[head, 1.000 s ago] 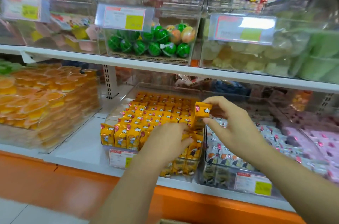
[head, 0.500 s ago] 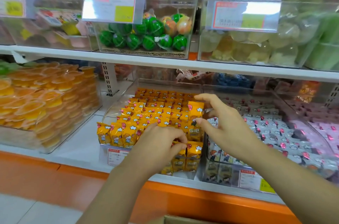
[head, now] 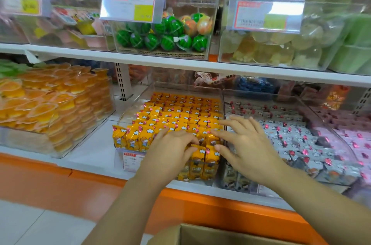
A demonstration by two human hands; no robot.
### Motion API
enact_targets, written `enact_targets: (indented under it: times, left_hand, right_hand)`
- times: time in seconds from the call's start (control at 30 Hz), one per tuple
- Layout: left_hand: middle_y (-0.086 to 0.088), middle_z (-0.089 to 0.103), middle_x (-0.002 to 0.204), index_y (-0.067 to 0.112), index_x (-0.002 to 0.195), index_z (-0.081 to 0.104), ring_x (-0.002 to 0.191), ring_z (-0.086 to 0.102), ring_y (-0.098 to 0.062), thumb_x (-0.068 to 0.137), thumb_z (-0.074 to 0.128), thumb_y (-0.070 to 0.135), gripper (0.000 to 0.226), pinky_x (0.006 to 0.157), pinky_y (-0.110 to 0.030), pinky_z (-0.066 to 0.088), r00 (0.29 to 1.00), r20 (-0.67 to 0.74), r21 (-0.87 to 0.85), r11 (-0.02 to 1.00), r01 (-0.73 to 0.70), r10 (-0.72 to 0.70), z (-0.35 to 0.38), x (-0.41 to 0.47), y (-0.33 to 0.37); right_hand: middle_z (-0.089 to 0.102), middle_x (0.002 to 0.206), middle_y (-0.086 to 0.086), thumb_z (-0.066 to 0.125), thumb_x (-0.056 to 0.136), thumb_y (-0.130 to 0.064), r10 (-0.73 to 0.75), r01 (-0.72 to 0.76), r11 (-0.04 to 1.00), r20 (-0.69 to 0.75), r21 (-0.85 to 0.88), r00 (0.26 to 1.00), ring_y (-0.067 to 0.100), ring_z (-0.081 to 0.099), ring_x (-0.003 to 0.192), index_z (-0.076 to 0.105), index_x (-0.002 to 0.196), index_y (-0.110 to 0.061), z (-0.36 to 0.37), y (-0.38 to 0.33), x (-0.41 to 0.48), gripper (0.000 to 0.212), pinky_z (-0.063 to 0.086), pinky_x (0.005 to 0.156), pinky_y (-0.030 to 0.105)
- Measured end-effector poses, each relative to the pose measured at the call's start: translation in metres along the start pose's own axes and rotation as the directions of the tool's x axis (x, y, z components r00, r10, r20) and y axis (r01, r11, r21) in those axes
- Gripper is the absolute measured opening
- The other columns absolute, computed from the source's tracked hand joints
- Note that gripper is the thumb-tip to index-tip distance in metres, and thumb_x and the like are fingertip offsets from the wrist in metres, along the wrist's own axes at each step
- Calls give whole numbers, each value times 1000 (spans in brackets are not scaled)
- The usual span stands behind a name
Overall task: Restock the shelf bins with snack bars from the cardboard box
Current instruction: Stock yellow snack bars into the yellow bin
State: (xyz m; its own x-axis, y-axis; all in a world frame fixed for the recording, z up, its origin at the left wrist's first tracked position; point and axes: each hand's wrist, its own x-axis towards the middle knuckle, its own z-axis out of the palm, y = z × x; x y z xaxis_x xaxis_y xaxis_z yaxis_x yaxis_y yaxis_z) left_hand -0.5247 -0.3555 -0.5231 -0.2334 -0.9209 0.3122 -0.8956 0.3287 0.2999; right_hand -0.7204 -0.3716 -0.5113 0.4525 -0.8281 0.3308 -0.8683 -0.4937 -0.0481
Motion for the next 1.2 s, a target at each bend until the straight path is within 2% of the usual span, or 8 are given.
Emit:
enact_targets:
  times: [0.17,0.3,0.5,0.6,0.73,0.9,1.03,1.2]
  left_hand:
    - [11,58,125,30,122,58,120,49,-11,95,53,32,28,117,-37,13,992,-129,-40,999,-8,3,2,-14,6]
    - [8,64,109,24,114,64,102,58,-13,93,57,21,22,97,-38,43,956,-292,-196,978,-76,16,10,-41,17]
    - [19,63,93,23,102,68,90,59,3,90,60,12,18,80,-19,49,981,-171,-465,886,3,-94,59,-82,41]
    - [14,68,92,22,99,68,85,59,9,90,61,10,16,79,-11,47,981,-51,-565,815,124,-185,97,-98,53]
    - [15,64,95,20,102,67,84,56,9,93,57,13,15,77,1,39,971,172,-499,835,230,-165,149,-111,67]
    - [14,64,100,27,105,65,94,60,1,93,57,16,18,91,-20,48,902,390,-380,859,342,-187,218,-127,60]
    - [15,62,102,26,112,63,99,58,-1,94,55,17,21,93,-22,47,821,525,-310,847,432,-226,260,-137,57]
    - [12,64,98,22,108,67,91,57,0,93,57,14,20,81,-11,40,746,621,-275,825,494,-241,304,-150,58]
  right_hand:
    - [14,158,-11,19,82,-64,58,-60,998,116,13,992,14,14,144,15,149,-35,-2,-5,-14,73,4,118,44]
    - [8,155,-19,42,93,-55,31,-36,986,33,164,999,5,11,143,-5,142,-44,-2,-13,-47,69,-1,116,31]
    - [55,115,-29,55,89,-35,141,-69,813,-81,578,987,-8,51,107,44,126,-45,11,-17,-122,39,39,92,12]
    - [66,90,-18,61,90,-24,268,-209,699,20,684,963,1,61,87,54,113,-42,44,-1,-169,30,46,78,15]
    - [66,87,-14,60,90,-22,394,-449,623,238,641,888,0,62,85,57,117,-32,90,30,-221,29,49,79,17]
    - [64,111,-7,54,94,-27,463,-674,572,494,467,736,1,56,98,51,130,-27,143,71,-254,36,40,73,6]
    - [59,124,1,54,94,-27,378,-778,550,740,303,556,9,54,105,53,129,-22,181,93,-273,35,40,82,17]
    - [51,134,-2,64,88,-21,89,-726,684,979,75,184,15,50,120,48,134,-21,212,101,-296,48,43,97,26]
